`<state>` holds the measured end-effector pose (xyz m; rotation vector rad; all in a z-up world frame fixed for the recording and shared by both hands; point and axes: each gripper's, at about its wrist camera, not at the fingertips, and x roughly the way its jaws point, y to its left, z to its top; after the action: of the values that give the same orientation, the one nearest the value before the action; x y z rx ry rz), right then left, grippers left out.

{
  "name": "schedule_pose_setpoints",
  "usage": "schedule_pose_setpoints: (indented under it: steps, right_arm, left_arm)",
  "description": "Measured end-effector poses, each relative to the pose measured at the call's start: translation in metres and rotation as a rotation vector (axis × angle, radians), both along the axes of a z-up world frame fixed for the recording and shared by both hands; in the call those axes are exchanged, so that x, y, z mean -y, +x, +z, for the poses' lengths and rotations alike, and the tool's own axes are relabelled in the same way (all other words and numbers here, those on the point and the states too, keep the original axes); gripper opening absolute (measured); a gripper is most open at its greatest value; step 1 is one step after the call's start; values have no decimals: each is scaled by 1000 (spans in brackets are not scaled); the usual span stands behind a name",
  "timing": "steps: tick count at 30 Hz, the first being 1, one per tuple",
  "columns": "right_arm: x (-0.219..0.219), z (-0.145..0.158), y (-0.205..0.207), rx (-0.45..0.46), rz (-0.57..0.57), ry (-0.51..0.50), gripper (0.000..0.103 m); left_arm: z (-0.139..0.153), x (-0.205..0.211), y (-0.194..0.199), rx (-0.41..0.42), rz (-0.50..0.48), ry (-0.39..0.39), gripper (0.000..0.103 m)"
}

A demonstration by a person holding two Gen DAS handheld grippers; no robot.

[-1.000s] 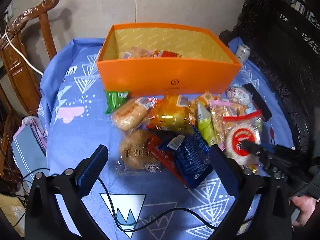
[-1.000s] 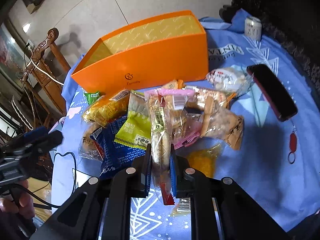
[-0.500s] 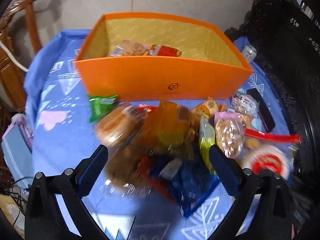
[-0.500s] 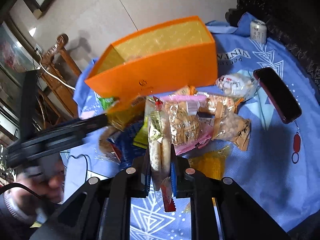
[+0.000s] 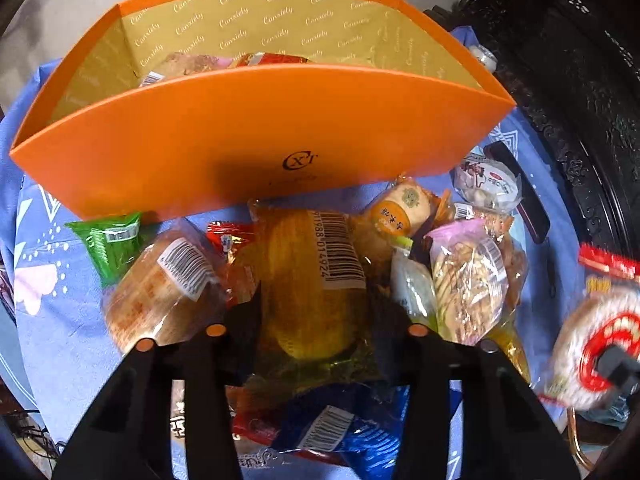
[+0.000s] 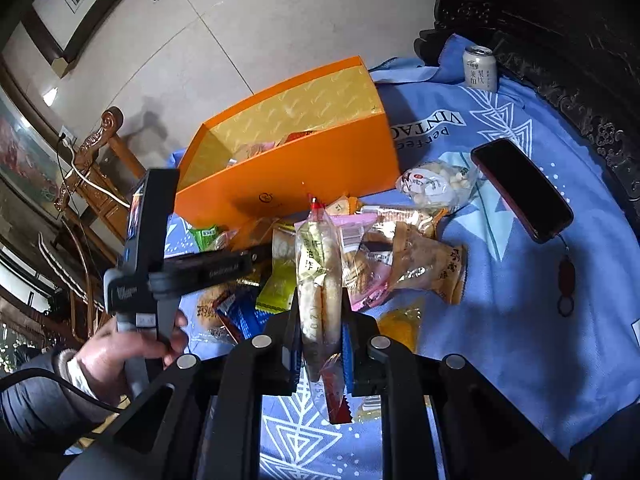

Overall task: Organize snacks
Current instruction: 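Carry both bags over the orange box and release them inside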

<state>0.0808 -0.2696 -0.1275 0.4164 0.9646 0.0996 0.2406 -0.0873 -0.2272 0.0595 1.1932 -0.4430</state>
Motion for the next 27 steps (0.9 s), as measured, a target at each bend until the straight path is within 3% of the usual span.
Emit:
schedule_pose_setpoints:
  steps: [9,15,21,27]
  right_arm:
    - [-9,25,4,70,34,6,16]
    - [-15,61,12,157,58,20,16]
    - [-21,102,46,269,83,3,16]
    - [-21,132,100,352,94,-37,16]
  left_arm:
    - [62,-26,-37,151,33,-67,42]
    - [127,-51,-54,269,56,-124,42]
    - [187,-60,-30,369,100,-164,42]
    - [218,-55,15,418,135,-153,42]
